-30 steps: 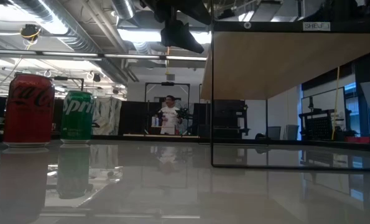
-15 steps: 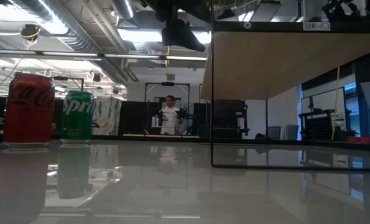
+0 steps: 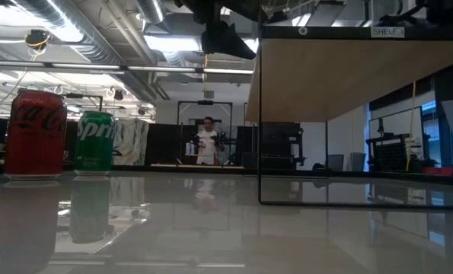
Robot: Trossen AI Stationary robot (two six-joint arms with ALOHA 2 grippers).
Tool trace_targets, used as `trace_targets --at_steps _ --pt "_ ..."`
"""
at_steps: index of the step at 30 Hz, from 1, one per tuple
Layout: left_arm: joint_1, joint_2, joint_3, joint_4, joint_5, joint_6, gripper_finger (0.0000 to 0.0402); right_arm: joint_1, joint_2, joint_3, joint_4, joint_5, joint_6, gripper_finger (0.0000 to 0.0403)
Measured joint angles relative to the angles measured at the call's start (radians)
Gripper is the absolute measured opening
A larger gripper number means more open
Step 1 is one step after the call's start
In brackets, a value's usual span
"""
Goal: Place canned beverage on shelf
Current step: Adjust the silver soda can on the shelf, then put the top green soda can on the shelf
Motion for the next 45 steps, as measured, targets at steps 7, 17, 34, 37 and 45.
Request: trace_targets --at_steps 7,17,34,37,45 --pt "0.0 0.0 0.0 -0.001 0.0 0.004 0.0387 0.0 0.067 0.0 0.0 -0.005 0.0 0.0386" --pt "0.002 0.0 0.0 -0.002 0.0 0.004 0.0387 0.0 0.114 0.0 0.001 -0.006 0.0 0.0386" --pt "0.002 0.0 0.0 -0.002 0.0 0.004 0.0387 0.0 0.14 0.0 0.001 -0.077 -0.003 0.0386" --pt "0.003 0.0 0.0 -0.002 0.0 0.004 0.0387 0.0 0.131 0.0 -0.002 -0.038 -0.031 0.0386" --pt "0.027 -0.048 0.001 -0.036 -0.001 0.002 0.0387 0.0 0.047 0.0 -0.01 -0.01 -0.053 0.0386"
